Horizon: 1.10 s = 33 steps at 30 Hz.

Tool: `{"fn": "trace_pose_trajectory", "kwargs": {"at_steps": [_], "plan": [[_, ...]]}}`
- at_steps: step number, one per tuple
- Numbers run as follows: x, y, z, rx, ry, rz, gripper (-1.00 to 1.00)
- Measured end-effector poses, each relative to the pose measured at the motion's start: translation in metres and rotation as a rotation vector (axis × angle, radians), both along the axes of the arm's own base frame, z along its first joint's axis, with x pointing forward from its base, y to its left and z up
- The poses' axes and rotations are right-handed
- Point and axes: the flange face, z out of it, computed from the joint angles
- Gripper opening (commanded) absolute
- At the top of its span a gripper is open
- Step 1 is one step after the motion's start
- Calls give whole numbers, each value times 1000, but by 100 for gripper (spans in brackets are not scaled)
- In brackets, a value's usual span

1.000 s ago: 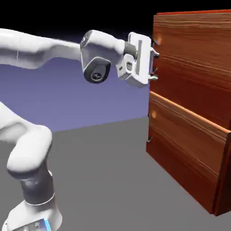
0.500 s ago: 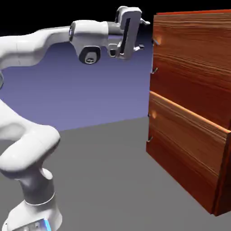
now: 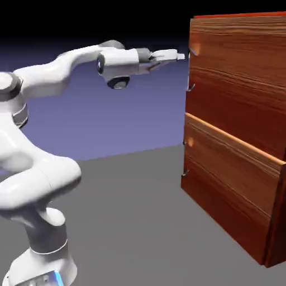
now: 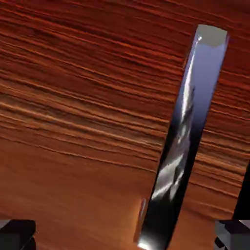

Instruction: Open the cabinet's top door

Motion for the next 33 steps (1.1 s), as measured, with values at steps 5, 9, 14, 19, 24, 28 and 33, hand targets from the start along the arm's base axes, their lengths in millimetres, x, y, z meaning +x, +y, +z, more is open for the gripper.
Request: {"fn": "trace_pose_trajectory", "kwargs": {"at_steps": [5,9,14,19,24,28,33], "plan": [[29,7,-14,81,4,3,0],[59,5,-15,82,5,3,-100],[29,-5,-15,83,7,66,-100],[-11,-20,-15,84,10,153,-100],[-53,-41,-15,81,14,246,-100],[-86,-61,-15,77,18,321,-100],[-133,-96,-15,80,23,441,-100]]}}
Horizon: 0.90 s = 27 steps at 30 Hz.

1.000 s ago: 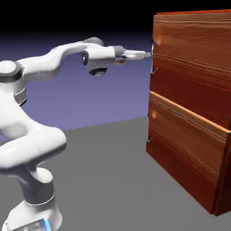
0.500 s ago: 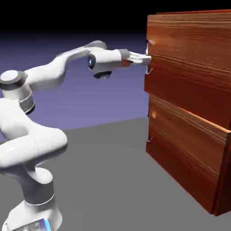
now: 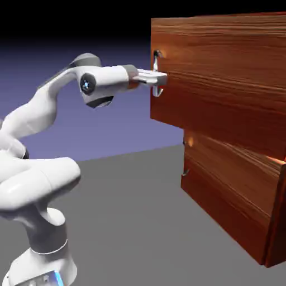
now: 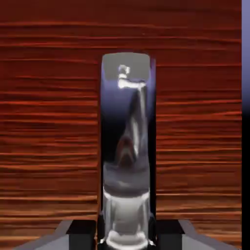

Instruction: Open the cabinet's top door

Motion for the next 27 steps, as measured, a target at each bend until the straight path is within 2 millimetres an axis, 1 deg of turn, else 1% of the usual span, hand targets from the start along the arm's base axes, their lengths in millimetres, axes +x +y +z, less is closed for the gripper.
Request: {"fn": "trace_pose_trajectory", "kwargs": {"at_steps": [4,7,10,15,21,27], "plan": [[-38,-36,0,0,0,105,-100],[-59,-59,0,0,0,168,-100],[-75,-80,0,0,0,222,-100],[-98,-113,0,0,-1,303,-100],[-121,-153,0,1,-1,397,-100],[-142,-200,0,1,-1,500,-100]]}}
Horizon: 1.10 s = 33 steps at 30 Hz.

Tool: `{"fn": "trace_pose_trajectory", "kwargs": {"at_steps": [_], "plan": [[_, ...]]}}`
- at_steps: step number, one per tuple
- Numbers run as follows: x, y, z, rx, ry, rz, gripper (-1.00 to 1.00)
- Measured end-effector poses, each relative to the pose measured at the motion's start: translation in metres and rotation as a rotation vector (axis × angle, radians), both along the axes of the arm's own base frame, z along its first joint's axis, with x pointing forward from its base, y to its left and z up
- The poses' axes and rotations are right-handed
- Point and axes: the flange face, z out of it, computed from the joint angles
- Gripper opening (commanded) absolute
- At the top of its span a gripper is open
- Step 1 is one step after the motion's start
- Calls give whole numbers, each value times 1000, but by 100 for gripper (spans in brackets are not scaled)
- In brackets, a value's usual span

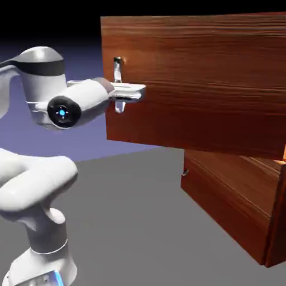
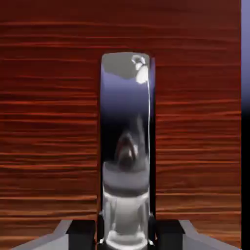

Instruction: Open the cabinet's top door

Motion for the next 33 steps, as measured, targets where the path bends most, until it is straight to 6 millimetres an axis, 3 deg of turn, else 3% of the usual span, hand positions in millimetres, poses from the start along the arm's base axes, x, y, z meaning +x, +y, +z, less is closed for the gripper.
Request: {"fn": "trace_pose_trajectory", "kwargs": {"at_steps": [15,25,33], "plan": [[-32,-146,0,0,0,302,-100],[-29,-241,0,0,0,495,-100],[-20,-291,0,-1,0,598,-100]]}}
